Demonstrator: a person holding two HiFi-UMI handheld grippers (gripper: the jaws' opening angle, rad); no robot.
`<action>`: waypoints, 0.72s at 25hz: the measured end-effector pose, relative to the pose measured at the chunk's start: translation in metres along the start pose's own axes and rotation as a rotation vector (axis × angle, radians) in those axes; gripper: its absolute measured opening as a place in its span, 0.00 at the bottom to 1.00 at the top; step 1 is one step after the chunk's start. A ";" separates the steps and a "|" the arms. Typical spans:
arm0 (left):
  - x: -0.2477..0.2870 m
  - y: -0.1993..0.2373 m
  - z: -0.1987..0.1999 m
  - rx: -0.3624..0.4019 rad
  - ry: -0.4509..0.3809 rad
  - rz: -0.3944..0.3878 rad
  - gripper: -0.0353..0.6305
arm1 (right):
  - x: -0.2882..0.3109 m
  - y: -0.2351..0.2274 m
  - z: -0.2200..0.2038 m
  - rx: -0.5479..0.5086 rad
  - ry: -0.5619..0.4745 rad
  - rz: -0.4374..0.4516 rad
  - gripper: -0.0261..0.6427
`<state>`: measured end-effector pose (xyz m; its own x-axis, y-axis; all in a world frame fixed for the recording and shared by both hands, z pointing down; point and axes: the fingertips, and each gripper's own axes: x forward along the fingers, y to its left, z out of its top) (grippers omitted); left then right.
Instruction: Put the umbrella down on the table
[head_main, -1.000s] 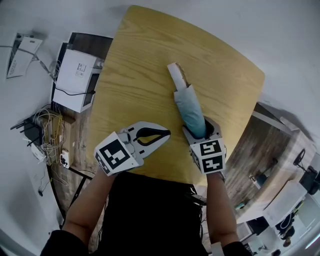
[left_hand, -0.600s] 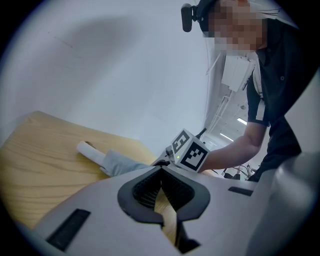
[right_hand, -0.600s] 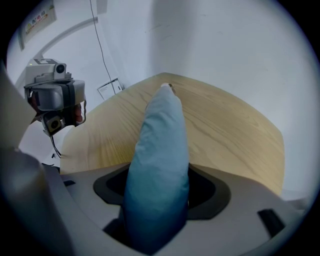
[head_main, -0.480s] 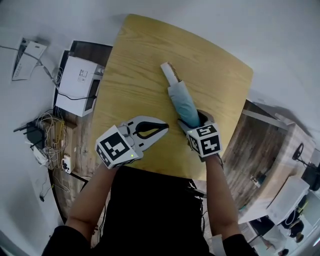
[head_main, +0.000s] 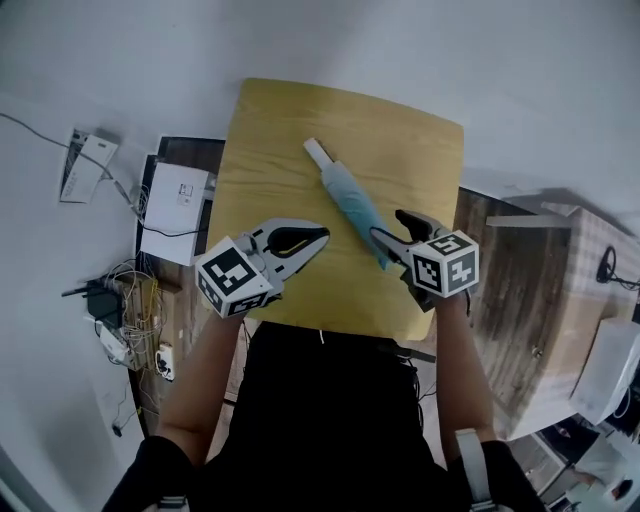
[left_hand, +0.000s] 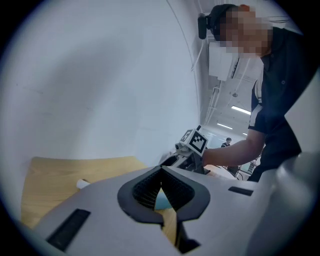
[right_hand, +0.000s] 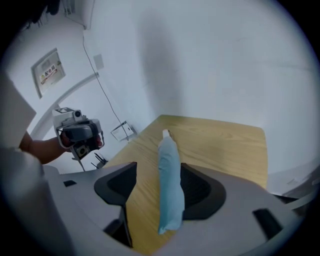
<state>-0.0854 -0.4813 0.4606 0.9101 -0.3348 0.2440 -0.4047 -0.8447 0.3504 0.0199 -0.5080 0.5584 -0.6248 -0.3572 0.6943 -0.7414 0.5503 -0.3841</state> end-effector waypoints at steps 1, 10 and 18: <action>0.001 -0.005 0.010 0.016 -0.008 -0.002 0.07 | -0.012 0.005 0.007 -0.010 -0.027 0.013 0.46; 0.026 -0.073 0.077 0.114 -0.059 -0.060 0.07 | -0.129 0.071 0.052 -0.157 -0.330 0.151 0.08; 0.044 -0.132 0.099 0.160 -0.052 -0.094 0.07 | -0.216 0.087 0.048 -0.185 -0.648 0.302 0.07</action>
<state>0.0166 -0.4261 0.3351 0.9482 -0.2690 0.1690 -0.3024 -0.9274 0.2204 0.0788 -0.4187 0.3457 -0.8569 -0.5127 0.0541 -0.4967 0.7930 -0.3529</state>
